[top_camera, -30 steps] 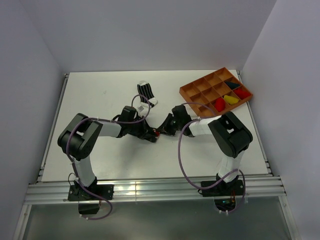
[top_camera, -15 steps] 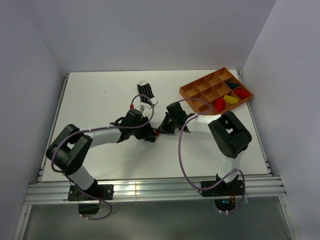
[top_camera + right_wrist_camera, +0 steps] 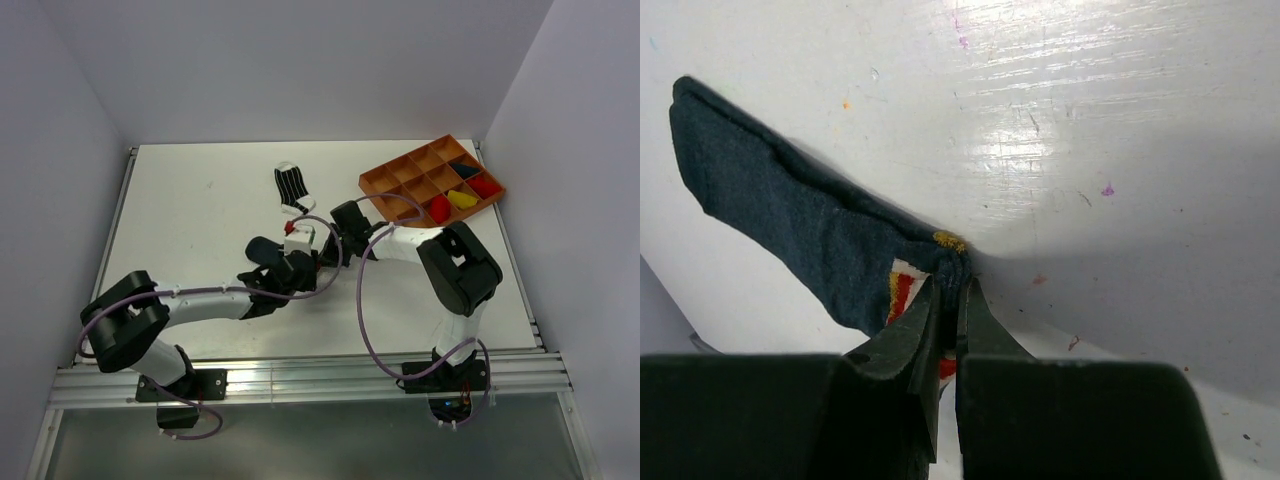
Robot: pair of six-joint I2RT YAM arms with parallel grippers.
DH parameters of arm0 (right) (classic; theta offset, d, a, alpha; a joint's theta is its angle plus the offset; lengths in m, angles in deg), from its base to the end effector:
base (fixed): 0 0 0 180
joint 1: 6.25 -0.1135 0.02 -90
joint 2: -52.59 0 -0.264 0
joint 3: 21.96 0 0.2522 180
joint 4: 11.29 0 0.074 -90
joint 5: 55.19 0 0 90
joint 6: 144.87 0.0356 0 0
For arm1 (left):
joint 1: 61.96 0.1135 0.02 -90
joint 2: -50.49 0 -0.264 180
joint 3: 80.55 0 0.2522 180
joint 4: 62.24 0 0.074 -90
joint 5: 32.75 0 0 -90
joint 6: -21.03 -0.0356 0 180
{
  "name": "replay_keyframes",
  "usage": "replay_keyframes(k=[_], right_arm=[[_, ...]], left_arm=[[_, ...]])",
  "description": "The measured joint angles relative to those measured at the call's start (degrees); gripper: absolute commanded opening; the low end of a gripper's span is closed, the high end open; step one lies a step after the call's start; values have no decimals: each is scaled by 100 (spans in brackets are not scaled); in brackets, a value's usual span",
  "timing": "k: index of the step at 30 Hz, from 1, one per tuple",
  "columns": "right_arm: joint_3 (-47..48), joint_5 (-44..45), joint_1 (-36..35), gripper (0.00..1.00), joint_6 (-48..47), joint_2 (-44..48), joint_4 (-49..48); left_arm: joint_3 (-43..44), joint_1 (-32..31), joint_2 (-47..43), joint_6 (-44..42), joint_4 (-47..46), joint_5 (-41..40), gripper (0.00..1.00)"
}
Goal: Roll the socks
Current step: Roll the sock at the center of the board.
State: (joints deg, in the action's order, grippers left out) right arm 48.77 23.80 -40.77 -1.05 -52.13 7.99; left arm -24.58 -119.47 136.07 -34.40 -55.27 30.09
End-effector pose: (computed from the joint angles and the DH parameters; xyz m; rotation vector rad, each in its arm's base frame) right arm 0.2939 0.2104 0.1405 0.3670 2.6731 0.8102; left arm 0.1769 -0.2475 0.1891 0.1709 2.1519 -0.4168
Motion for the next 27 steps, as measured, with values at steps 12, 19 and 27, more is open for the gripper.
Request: replay_keyframes(k=[12, 19, 27], right_arm=[[76, -20, 0, 0, -33, -44, 79], [90, -24, 0, 0, -33, -48, 94], [90, -66, 0, 0, -33, -55, 90]], left_arm=[[20, -553, 835, -756, -243, -680, 45], [258, -616, 1257, -951, -195, -984, 44], [420, -813, 1305, -1259, -197, -1364, 45]])
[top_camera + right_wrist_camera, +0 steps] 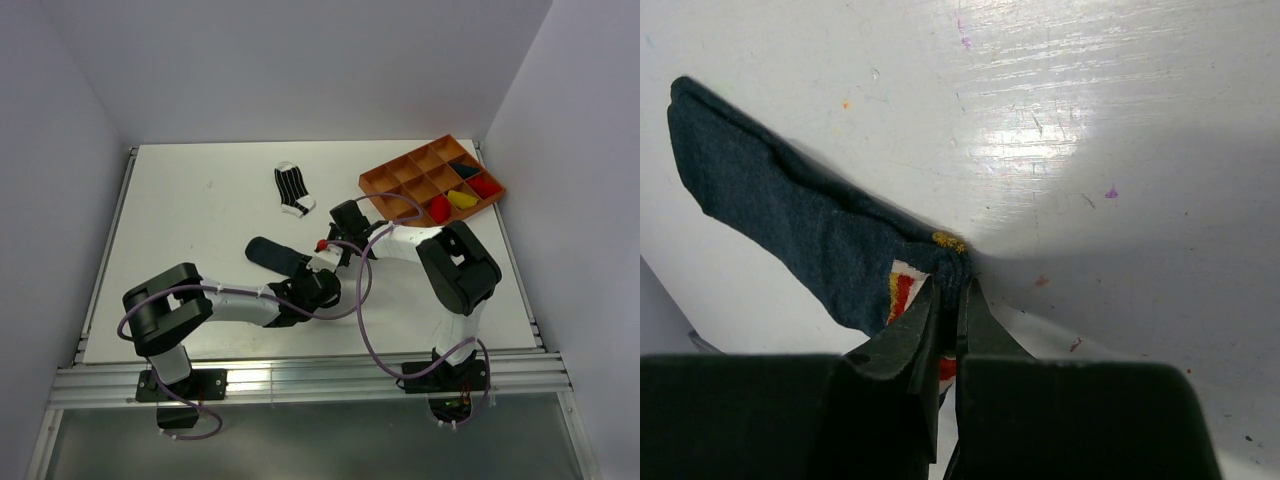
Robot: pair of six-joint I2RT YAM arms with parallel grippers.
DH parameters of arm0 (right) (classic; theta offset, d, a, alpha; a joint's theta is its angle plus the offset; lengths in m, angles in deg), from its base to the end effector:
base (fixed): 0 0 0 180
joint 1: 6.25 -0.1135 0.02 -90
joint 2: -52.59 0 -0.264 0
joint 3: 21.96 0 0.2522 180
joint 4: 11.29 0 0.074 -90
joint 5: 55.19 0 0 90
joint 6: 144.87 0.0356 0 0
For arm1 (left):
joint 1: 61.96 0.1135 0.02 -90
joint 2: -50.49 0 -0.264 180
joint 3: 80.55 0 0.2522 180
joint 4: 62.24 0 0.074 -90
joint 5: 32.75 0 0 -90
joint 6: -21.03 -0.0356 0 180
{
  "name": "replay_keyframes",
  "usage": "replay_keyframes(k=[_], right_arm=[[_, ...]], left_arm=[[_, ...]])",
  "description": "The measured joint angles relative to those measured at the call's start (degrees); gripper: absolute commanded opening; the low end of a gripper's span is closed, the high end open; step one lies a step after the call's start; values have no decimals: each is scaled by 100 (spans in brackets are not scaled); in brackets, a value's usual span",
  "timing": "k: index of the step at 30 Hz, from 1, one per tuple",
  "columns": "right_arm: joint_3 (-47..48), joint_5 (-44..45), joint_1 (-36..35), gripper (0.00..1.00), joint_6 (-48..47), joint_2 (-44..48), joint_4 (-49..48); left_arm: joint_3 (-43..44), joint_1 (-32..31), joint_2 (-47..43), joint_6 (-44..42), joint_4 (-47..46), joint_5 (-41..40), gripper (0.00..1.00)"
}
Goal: Roll the socks
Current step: Roll the sock at the center of the board.
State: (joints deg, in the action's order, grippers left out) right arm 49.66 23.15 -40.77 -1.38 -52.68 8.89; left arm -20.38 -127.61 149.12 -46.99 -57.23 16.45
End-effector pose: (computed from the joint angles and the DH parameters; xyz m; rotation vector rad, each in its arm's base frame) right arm 0.2956 0.2120 0.1405 0.3574 2.6871 0.8136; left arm 0.1574 -0.2914 0.1482 0.4677 2.0669 -0.0613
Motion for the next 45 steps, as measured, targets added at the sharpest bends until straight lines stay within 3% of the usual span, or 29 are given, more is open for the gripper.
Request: replay_keyframes(k=[21, 24, 27, 29, 31, 36, 39, 45], right_arm=[[20, -125, 0, 0, 0, -37, -17], [24, -127, 2, 0, 0, -44, -17], [24, -136, 7, 0, -2, -46, -20], [24, -157, 17, 0, 0, -46, -22], [22, -186, 35, 4, 0, -46, -39], [-175, -262, 105, 32, 59, 4, -382], [-422, -339, 160, 41, 85, 136, -721], [-883, -428, 195, 45, 181, 498, -1370]], left_arm=[[409, 129, 369, 57, 393, -9, 38], [452, 168, 428, 125, 435, -11, 33], [485, 188, 442, 153, 522, -13, 21], [516, 199, 448, 199, 564, -13, 7], [546, 210, 450, 278, 614, -7, 1], [485, 426, 295, 542, 636, 380, 0], [267, 809, -35, 791, 601, 949, 0], [-214, 1825, -601, 1344, 459, 2461, 0]])
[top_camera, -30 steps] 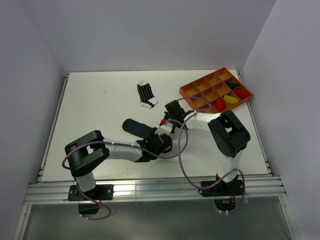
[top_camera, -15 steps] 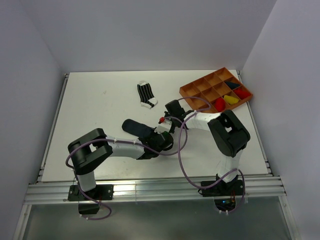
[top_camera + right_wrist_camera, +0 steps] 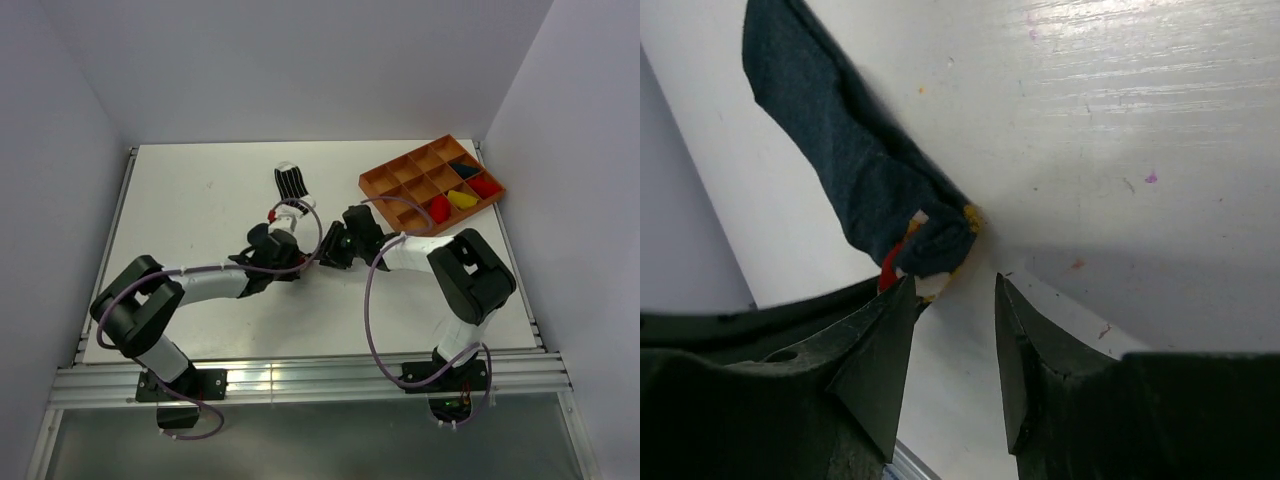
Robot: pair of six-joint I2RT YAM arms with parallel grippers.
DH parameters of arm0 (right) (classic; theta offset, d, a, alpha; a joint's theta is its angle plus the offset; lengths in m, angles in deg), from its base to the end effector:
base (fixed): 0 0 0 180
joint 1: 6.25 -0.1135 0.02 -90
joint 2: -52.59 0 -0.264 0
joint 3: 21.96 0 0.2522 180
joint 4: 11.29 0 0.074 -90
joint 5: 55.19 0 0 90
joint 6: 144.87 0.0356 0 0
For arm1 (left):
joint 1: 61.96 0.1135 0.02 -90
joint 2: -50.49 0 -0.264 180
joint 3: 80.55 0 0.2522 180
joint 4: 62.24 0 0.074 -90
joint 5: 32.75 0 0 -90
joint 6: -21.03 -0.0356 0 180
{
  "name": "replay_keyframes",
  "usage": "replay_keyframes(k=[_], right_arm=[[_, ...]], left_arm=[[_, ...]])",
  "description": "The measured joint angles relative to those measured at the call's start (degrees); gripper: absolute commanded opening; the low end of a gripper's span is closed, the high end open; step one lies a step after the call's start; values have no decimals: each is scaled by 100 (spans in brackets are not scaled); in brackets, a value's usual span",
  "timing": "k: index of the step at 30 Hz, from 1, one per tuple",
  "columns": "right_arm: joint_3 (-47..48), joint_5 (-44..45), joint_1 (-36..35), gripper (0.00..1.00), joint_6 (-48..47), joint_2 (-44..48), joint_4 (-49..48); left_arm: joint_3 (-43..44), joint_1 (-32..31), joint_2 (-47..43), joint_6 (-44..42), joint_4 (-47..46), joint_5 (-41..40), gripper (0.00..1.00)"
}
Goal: Roll the socks
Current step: Roll the sock at the center of the board.
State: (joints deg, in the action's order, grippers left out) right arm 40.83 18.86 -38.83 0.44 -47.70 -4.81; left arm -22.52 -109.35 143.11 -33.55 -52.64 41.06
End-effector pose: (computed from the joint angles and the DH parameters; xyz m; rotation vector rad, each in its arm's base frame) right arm 0.2855 0.1941 0.1446 0.3554 2.5415 1.0134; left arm 0.2221 -0.2268 0.1586 0.1039 2.3364 -0.4033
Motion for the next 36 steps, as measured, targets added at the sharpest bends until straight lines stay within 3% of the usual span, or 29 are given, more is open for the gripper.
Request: replay_keyframes(k=[6, 12, 27, 30, 36], right_arm=[[-286, -85, 2, 46, 199, 61, -501], [-417, -162, 2, 47, 396, -4, -903], [-376, -238, 0, 46, 664, -411, -1266], [-302, -236, 0, 41, 656, -474, -1231], [-48, -125, -7, 5, 479, -531, -719]], left_arm=[[-155, 905, -61, 599, -203, 1591, 0], [-157, 1366, 221, 1075, -474, 2706, 0], [-461, 1604, 518, 1849, -1237, 3696, 1], [-461, 1615, 579, 1895, -1320, 3777, 1], [-461, 1620, 616, 1934, -1377, 3803, 1]])
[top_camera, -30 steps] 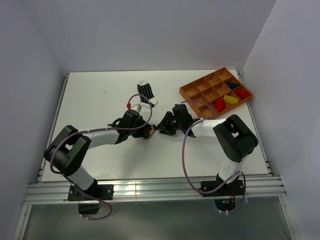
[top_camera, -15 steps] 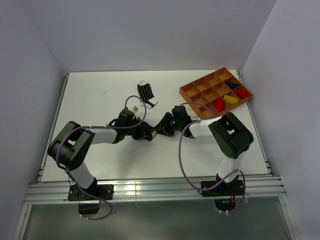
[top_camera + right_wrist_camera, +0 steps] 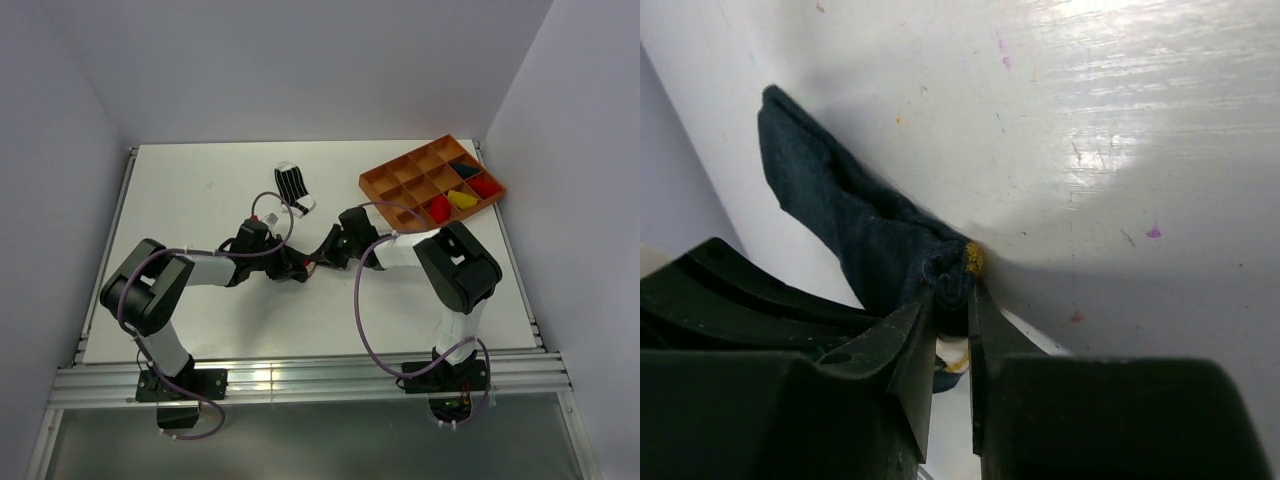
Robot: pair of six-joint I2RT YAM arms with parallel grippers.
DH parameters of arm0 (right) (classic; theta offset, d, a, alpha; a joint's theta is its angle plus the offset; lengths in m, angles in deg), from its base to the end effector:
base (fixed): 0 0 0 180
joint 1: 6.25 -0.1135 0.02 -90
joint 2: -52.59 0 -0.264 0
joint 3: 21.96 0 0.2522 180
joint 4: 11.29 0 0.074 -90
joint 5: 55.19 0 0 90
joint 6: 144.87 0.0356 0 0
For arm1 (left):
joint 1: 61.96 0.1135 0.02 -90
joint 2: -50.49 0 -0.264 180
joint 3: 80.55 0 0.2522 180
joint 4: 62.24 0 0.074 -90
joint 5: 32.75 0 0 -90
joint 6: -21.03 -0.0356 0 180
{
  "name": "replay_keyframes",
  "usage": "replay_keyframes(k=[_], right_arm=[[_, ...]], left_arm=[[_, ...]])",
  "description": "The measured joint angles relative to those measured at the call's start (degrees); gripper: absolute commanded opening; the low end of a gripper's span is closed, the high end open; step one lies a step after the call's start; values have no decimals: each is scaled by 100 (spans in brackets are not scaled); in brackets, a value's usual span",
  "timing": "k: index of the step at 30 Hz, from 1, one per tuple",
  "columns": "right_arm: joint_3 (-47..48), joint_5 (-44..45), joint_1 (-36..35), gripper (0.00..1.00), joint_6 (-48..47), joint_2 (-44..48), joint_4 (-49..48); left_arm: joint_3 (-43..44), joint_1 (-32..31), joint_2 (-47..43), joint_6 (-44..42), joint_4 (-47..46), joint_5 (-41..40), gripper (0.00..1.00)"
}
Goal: Roll the socks
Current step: Roll the sock at the center of the board.
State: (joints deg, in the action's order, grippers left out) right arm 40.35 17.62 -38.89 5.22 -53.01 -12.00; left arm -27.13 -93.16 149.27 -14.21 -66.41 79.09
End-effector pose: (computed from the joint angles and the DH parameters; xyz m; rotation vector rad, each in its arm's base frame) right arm 0.2925 0.1998 0.1218 0.4431 2.5319 1.0827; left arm 0.2652 -0.1761 0.1245 -0.2994 2.5197 -1.1387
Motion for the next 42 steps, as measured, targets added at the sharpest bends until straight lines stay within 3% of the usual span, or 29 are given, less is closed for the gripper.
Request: replay_keyframes(k=[1, 4, 8, 11, 19, 27, 34, 42], right_arm=[[59, 22, -2, 0, -33, 0, 111], [264, 131, -42, 0, -170, 0, 501], [592, 291, -107, 0, -387, 0, 1108], [861, 461, -164, 0, -557, -2, 1587], [1233, 723, -203, 0, -776, -61, 2291], [1497, 811, -227, 0, -907, -162, 2686], [1532, 811, -232, 0, -925, -181, 2739], [1547, 809, -232, 0, -922, -181, 2765]], left_arm=[[0, 0, -2, 0, -2, 0, 1], [0, 0, -2, -2, -2, -4, 6], [-17, -79, -136, -125, 122, -269, 38], [-46, -352, -533, -372, 527, -857, 52], [-26, -1755, -1539, -1226, 1261, -3327, 56], [48, -2833, -1303, -2409, 872, -5182, 56], [223, -3161, -664, -3154, 409, -5834, 55], [505, -3169, -83, -3311, 363, -6070, 53]])
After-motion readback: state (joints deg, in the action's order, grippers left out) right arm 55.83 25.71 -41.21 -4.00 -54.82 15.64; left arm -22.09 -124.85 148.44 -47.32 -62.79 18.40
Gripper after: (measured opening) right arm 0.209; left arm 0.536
